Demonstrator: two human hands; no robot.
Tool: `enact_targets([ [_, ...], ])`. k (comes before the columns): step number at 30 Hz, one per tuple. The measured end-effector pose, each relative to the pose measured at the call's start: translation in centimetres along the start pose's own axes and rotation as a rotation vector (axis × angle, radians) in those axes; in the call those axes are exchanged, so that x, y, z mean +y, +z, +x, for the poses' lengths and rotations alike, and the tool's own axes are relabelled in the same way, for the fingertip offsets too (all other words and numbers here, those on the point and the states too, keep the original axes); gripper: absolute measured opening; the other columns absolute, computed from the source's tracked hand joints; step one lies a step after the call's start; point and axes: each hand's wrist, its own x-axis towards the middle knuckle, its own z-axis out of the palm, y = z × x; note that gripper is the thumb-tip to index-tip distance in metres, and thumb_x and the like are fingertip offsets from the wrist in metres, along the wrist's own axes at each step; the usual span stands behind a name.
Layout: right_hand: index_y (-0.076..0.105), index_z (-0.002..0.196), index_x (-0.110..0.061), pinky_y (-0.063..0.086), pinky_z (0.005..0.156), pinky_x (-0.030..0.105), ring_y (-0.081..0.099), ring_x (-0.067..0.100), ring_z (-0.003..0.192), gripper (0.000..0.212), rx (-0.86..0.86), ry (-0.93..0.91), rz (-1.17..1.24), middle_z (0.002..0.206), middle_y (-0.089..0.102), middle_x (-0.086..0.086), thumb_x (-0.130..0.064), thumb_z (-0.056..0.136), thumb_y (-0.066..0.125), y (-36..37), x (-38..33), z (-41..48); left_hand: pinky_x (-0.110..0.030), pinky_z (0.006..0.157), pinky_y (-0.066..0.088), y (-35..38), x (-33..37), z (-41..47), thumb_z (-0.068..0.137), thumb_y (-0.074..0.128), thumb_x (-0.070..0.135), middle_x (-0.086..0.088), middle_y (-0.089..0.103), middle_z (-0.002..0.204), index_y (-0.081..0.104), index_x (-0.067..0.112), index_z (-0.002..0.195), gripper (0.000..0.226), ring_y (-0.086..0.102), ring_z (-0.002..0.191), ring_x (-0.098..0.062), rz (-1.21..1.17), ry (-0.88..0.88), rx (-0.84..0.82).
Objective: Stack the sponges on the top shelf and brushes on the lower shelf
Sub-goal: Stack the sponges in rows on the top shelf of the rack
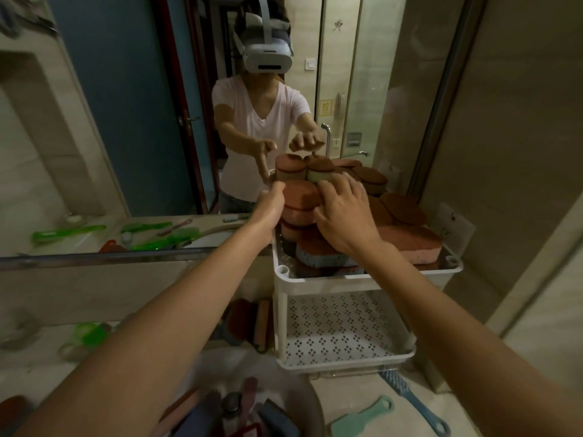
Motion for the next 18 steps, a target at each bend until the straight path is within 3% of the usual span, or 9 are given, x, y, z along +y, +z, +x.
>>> enact_targets([
  [3,0.055,0.114,-0.003,0.034,0.104,0.037,0.039,0.032,0.123,0.029,0.078,-0.176,0.168,0.128,0.046,0.016,-0.012,0.088,0.046,-0.3,-3.5,-1.3,-0.032,0.087,0.038,-3.1,0.9,-2.3,0.098,0.036,0.027,-0.007,0.053,0.119,0.044,0.011,0.131,0.038,0.051,0.11,-0.023,0.072,0.073,0.143],
  [5,0.058,0.105,0.001,0.043,0.093,0.038,0.048,0.034,0.111,0.023,0.067,-0.271,0.276,0.122,0.049,0.018,-0.004,0.085,0.048,0.3,-6.4,-2.4,-0.033,0.089,0.04,-6.0,1.0,-4.0,0.096,0.038,0.018,-0.007,0.058,0.108,0.056,0.011,0.108,0.023,0.054,0.104,-0.022,0.083,0.135,0.232],
  [7,0.059,0.107,0.003,0.045,0.085,0.038,0.054,0.035,0.103,0.026,0.022,-0.321,0.395,0.122,0.05,0.019,0.0,0.084,0.048,1.7,-9.4,-3.7,-0.029,0.082,0.044,-9.6,0.0,-5.6,0.095,0.038,0.012,-0.007,0.061,0.09,0.058,0.011,0.095,0.02,0.058,0.091,-0.02,0.068,0.156,0.319],
  [9,0.059,0.11,0.003,0.045,0.085,0.037,0.056,0.035,0.101,0.029,-0.053,-0.348,0.498,0.121,0.05,0.019,0.003,0.083,0.047,3.4,-12.4,-5.3,-0.025,0.074,0.046,-14.1,-2.3,-7.4,0.092,0.04,0.005,-0.003,0.062,0.067,0.062,0.001,0.097,0.023,0.059,0.075,-0.018,0.044,0.158,0.391],
  [11,0.059,0.111,0.002,0.042,0.084,0.024,0.056,0.032,0.103,0.029,-0.153,-0.369,0.589,0.121,0.051,0.017,0.001,0.085,0.047,5.7,-15.3,-7.0,-0.023,0.072,0.046,-18.9,-6.2,-9.7,0.09,0.041,0.003,0.005,0.061,0.046,0.062,0.005,0.078,0.024,0.06,0.058,-0.008,0.074,0.119,0.478],
  [12,0.06,0.112,0.001,0.04,0.084,0.019,0.056,0.031,0.104,0.029,-0.212,-0.382,0.62,0.121,0.052,0.017,0.0,0.086,0.047,7.1,-16.8,-7.9,-0.021,0.068,0.046,-21.0,-8.4,-11.1,0.09,0.041,0.003,0.006,0.062,0.044,0.058,0.012,0.071,0.027,0.06,0.051,-0.001,0.087,0.07,0.521],
  [15,0.063,0.107,0.001,0.047,0.088,0.038,0.058,0.038,0.101,0.028,-0.4,-0.409,0.666,0.115,0.057,0.021,0.0,0.083,0.048,11.6,-22.1,-10.8,-0.012,0.051,0.043,-26.4,-14.9,-15.8,0.092,0.04,0.005,-0.005,0.063,0.071,0.055,0.017,0.072,0.027,0.06,0.052,-0.002,0.078,-0.118,0.578],
  [18,0.064,0.103,0.0,0.045,0.084,0.04,0.059,0.039,0.099,0.029,-0.583,-0.448,0.646,0.107,0.062,0.025,-0.004,0.081,0.046,16.3,-27.2,-14.2,-0.012,0.053,0.048,-30.8,-20.4,-19.3,0.095,0.041,0.004,-0.004,0.064,0.075,0.054,0.017,0.075,0.026,0.061,0.045,0.003,0.032,-0.245,0.584],
])
